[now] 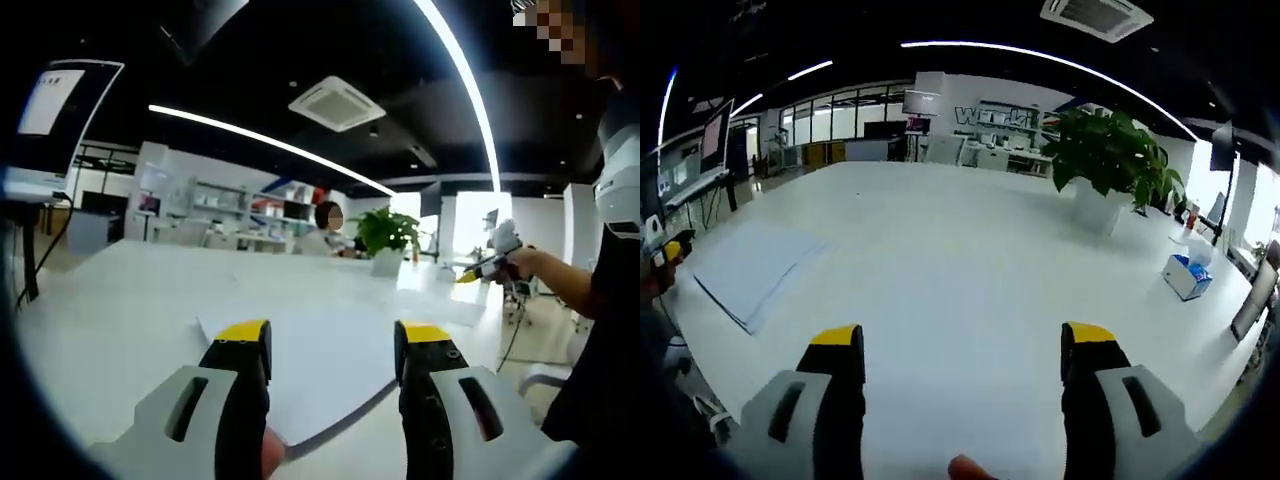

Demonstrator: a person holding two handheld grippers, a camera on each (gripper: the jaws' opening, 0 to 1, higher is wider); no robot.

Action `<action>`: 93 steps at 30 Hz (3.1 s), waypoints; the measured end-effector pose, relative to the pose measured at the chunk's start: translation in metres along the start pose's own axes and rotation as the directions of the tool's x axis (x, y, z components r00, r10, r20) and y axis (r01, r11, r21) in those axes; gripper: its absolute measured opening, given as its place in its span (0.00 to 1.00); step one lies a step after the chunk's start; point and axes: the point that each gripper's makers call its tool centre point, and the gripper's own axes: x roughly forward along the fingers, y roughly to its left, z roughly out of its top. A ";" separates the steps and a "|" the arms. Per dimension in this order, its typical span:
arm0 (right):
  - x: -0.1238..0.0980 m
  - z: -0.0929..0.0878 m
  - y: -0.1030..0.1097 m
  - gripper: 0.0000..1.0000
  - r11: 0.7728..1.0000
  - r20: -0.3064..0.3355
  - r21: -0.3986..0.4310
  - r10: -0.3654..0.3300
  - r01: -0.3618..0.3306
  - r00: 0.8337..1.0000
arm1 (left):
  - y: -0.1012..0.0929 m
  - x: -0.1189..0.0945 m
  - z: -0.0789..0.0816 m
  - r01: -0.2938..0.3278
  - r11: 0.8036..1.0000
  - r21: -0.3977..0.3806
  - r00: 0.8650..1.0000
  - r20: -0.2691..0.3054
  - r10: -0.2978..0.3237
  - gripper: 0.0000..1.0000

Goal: Grasp the top corner of one sheet in the document stack and pull a single sheet out from the document stack, separating that one sheet from the rest and lifting it clear until the single sheet is fully removed from the stack

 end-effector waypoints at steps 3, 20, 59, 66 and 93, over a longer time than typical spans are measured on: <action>-0.001 0.006 0.014 0.77 0.998 0.058 0.056 0.036 -0.039 0.998 | 0.000 -0.001 0.000 0.000 1.000 0.002 1.000 -0.003 0.000 0.50; -0.027 0.004 0.074 0.68 0.988 0.193 -0.152 0.040 -0.010 0.980 | -0.005 0.008 -0.008 0.026 0.990 0.136 0.990 -0.142 -0.007 0.50; -0.023 -0.016 0.162 0.83 0.961 0.219 -0.098 0.273 -0.257 0.937 | -0.051 0.038 -0.015 0.261 0.923 0.283 0.932 -0.324 -0.164 0.52; -0.017 -0.030 0.166 0.81 0.955 0.180 -0.062 0.296 -0.289 0.938 | -0.052 0.038 -0.018 0.238 0.935 0.265 0.933 -0.329 -0.145 0.52; -0.017 -0.027 0.174 0.77 0.942 0.204 -0.078 0.336 -0.327 0.920 | -0.064 0.033 -0.057 0.445 0.810 0.382 0.776 -0.616 -0.136 0.52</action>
